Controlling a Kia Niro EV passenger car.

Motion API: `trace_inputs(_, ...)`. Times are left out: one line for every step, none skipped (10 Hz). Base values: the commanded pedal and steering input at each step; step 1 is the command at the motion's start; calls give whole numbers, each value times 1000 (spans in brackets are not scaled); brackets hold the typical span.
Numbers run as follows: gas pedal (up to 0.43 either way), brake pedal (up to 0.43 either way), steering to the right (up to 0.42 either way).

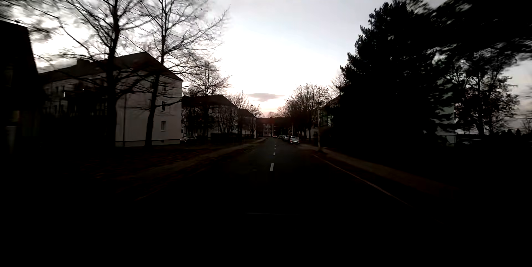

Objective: Follow the waypoints while adhering to traffic rules and regulations

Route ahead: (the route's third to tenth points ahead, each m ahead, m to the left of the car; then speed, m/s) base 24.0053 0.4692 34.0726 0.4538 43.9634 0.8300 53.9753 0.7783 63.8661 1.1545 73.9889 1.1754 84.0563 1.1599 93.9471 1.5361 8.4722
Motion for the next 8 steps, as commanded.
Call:
trace_inputs(20, 0, 2)
trace_inputs(39, 0, 1)
trace_inputs(39, 0, -1)
trace_inputs(39, 0, -1)
trace_inputs(39, 0, -1)
trace_inputs(39, 0, -2)
trace_inputs(39, 0, -2)
trace_inputs(67, 0, -2)
